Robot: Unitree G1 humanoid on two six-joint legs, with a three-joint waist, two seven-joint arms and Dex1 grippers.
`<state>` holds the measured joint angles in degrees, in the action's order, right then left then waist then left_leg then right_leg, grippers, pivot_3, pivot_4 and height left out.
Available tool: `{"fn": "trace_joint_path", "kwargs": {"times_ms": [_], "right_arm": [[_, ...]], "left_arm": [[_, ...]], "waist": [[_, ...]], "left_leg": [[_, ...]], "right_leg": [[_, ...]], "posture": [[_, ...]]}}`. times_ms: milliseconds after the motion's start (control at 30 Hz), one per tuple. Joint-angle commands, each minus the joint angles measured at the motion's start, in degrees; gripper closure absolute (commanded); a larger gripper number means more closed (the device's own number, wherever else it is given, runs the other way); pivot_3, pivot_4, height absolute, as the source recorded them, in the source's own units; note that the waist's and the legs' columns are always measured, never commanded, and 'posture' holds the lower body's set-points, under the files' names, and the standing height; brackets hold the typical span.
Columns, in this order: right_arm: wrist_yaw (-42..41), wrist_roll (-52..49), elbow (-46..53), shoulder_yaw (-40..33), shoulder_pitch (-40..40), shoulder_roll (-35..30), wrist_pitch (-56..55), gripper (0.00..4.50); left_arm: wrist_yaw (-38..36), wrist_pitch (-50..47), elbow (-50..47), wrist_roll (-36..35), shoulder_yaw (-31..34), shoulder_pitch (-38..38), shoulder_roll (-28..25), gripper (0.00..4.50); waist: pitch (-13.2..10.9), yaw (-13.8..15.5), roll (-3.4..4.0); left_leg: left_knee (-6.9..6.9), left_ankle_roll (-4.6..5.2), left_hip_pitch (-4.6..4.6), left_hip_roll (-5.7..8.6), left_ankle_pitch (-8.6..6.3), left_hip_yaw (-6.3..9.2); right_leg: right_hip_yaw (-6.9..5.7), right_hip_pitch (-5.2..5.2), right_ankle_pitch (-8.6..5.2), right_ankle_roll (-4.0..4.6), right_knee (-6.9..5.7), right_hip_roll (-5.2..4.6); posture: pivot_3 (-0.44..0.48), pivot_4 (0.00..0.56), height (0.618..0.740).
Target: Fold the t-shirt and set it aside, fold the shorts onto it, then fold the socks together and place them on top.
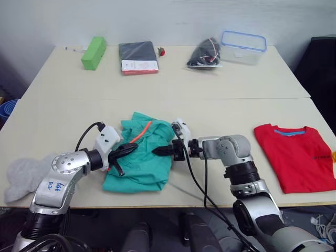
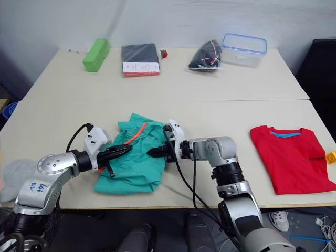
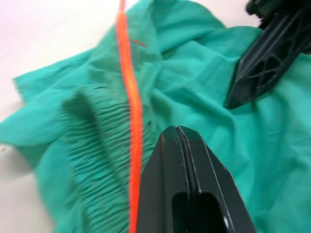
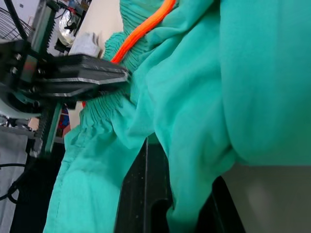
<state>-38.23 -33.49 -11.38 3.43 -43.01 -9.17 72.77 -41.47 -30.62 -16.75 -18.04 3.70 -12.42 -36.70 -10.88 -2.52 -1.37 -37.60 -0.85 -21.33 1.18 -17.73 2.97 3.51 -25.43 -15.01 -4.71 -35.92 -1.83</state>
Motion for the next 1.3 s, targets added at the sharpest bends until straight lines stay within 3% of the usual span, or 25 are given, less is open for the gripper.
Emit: {"fn": "trace_joint_path", "kwargs": {"times_ms": [33,100,200,367,600,733,867,1100,1300], "right_arm": [[-1.2,-2.5,5.4,-2.1,0.8,-3.4,2.0,4.47],[-1.6,-3.5,7.9,-2.7,1.1,-5.7,2.9,4.47],[-3.8,-5.6,13.6,-4.0,1.8,-12.1,4.3,4.5],[-10.9,-9.1,21.5,-6.1,5.0,-27.6,5.2,4.5],[-24.6,-7.2,20.8,-6.8,12.7,-50.9,-4.0,4.5],[-33.1,-0.8,12.9,-5.4,15.9,-61.9,-15.6,4.5],[-39.0,6.4,2.0,-2.9,14.7,-67.5,-26.0,4.5],[-38.8,23.3,-23.8,3.8,6.3,-66.6,-46.1,4.5],[-37.6,31.7,-44.2,5.4,-2.8,-65.5,-58.1,4.5]], "left_arm": [[-0.5,-2.8,-2.3,-5.5,2.7,-2.6,1.3,4.5],[-1.1,-4.6,-3.7,-8.4,3.1,-3.5,1.7,4.5],[-2.7,-9.0,-7.4,-15.9,3.6,-5.7,2.8,3.96],[-4.4,-17.3,-13.1,-27.4,2.7,-10.7,1.9,2.39],[-5.3,-18.9,-14.2,-30.3,0.8,-14.2,0.5,0.11],[-7.1,-18.4,-13.7,-30.8,-0.7,-15.8,-0.2,0.02],[-8.2,-17.3,-12.8,-29.7,-2.1,-16.8,-0.4,0.02],[-8.3,-15.2,-11.8,-27.3,-3.2,-17.0,-0.7,0.02],[-8.4,-13.9,-11.9,-25.4,-3.3,-16.4,-1.7,0.02]], "waist": [[0.0,0.4,0.0],[0.0,0.6,0.0],[0.0,0.8,0.01],[0.0,1.1,0.01],[-0.1,0.8,-0.01],[-0.1,0.8,0.0],[-0.1,0.8,0.0],[-0.2,0.9,0.17],[-0.4,0.9,0.5]], "left_leg": [[0.0,0.0,-0.01,0.0,0.0,0.0],[0.01,-0.01,-0.05,0.01,-0.01,-0.02],[0.05,-0.01,-0.14,0.0,-0.01,-0.01],[0.13,-0.01,-0.19,0.0,-0.01,0.05],[0.15,0.04,-0.06,-0.01,-0.04,-0.32],[0.05,0.05,0.05,-0.01,-0.02,-0.4],[-0.13,0.06,0.12,-0.01,-0.02,-0.5],[-0.23,0.07,0.12,0.02,-0.02,-0.53],[-0.25,0.06,0.13,0.05,-0.01,-0.57]], "right_leg": [[-0.02,0.0,0.0,0.0,0.02,0.0],[-0.04,-0.02,0.01,-0.01,0.07,0.0],[-0.05,-0.08,0.01,-0.02,0.15,0.01],[-0.07,-0.03,0.01,-0.03,0.33,0.04],[0.04,-0.01,-0.01,-0.14,0.36,0.2],[0.05,0.07,-0.01,-0.14,0.29,0.31],[0.11,0.2,-0.01,-0.15,0.3,0.4],[0.12,0.24,0.0,-0.16,0.29,0.37],[0.2,0.24,0.01,-0.18,0.26,0.36]], "posture": [[0.0,0.15,0.74],[0.0,0.15,0.74],[0.0,0.15,0.74],[0.0,0.15,0.74],[0.0,0.15,0.74],[0.0,0.15,0.74],[0.0,0.15,0.74],[0.0,0.15,0.74],[0.0,0.15,0.74]]}}
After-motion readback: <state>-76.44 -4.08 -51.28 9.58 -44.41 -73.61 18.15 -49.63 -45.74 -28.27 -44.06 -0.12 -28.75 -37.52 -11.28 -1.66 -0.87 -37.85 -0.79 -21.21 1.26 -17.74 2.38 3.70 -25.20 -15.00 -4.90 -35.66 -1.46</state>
